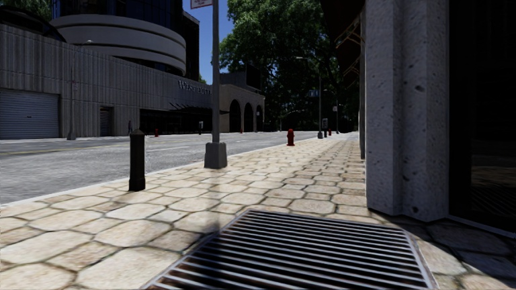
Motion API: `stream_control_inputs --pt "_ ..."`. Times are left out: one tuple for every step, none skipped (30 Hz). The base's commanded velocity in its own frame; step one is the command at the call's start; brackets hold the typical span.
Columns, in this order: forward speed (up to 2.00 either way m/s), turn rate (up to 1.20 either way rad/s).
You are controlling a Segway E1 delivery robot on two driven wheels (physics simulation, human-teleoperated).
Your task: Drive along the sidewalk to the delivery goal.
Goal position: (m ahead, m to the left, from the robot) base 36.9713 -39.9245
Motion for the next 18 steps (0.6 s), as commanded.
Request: stream_control_inputs --pt "2.0 0.0" --pt "2.0 0.0" --pt "2.0 0.0" --pt "2.0 0.0" --pt "2.0 0.0" --pt "2.0 0.0" --pt "2.0 0.0" --pt "2.0 0.0" --pt "2.0 0.0" --pt "2.0 0.0" --pt "2.0 0.0" --pt "2.0 0.0" --pt "2.0 0.0" --pt "2.0 0.0" --pt "2.0 0.0" --pt "2.0 0.0" --pt "2.0 0.0" --pt "2.0 0.0"
